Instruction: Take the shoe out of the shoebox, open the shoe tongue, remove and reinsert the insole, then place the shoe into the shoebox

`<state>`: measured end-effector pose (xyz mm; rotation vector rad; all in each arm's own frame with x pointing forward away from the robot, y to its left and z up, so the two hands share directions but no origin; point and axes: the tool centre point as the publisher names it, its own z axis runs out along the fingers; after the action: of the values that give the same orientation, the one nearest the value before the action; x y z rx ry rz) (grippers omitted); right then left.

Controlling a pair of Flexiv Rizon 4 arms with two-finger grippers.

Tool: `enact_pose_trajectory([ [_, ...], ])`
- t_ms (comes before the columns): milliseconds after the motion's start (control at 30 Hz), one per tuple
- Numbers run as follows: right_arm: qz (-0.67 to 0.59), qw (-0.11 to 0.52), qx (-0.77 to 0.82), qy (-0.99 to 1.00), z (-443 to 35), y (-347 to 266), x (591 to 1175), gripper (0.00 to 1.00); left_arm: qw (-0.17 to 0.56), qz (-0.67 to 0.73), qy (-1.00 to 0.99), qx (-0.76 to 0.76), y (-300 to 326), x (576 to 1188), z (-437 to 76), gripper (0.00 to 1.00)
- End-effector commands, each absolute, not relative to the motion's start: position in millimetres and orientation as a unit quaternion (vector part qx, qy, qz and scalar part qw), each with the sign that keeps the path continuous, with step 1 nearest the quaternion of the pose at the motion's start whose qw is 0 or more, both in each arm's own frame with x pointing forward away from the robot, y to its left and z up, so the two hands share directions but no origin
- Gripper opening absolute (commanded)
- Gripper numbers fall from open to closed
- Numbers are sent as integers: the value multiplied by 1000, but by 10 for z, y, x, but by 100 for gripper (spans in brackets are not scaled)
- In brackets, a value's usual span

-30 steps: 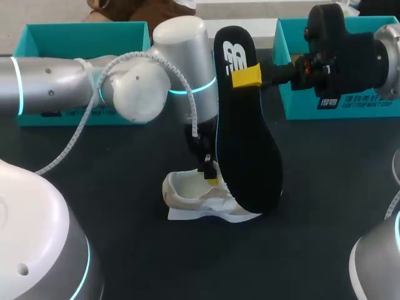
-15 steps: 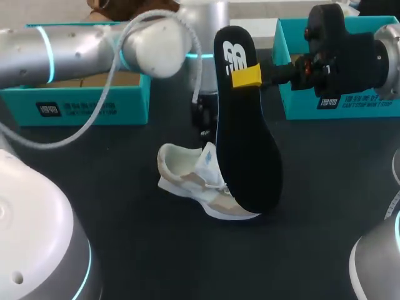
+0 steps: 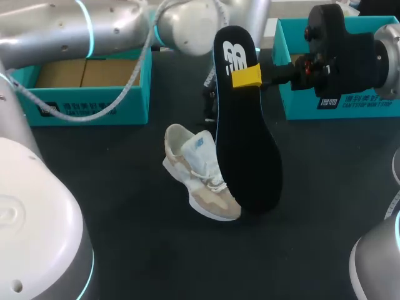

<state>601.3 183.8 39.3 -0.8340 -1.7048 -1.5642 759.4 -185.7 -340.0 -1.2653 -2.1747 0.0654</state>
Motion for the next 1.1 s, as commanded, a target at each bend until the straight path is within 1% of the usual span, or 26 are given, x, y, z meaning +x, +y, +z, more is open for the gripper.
enact_pose_trajectory([
  [33, -599, 335, -320, -653, 390, 1860, 6020, 0, 389, -44, -706, -590, -1912, 7624, -3382, 0],
  [333, -599, 335, -320, -653, 390, 1860, 6020, 0, 389, -44, -706, -590, -1912, 7624, -3382, 0],
  [667, -599, 335, -320, -653, 390, 1860, 6020, 0, 308, -24, -750, -584, -1926, 7613, -3411, 0],
  [767, -599, 335, -320, -653, 390, 1860, 6020, 0, 306, -23, -748, -588, -1934, 7606, -3403, 0],
  [833, -599, 335, -320, -653, 390, 1860, 6020, 0, 288, -36, -757, -585, -1924, 7573, -3394, 0],
  [1100, -599, 335, -320, -653, 390, 1860, 6020, 0, 288, -36, -757, -585, -1924, 7573, -3394, 0],
])
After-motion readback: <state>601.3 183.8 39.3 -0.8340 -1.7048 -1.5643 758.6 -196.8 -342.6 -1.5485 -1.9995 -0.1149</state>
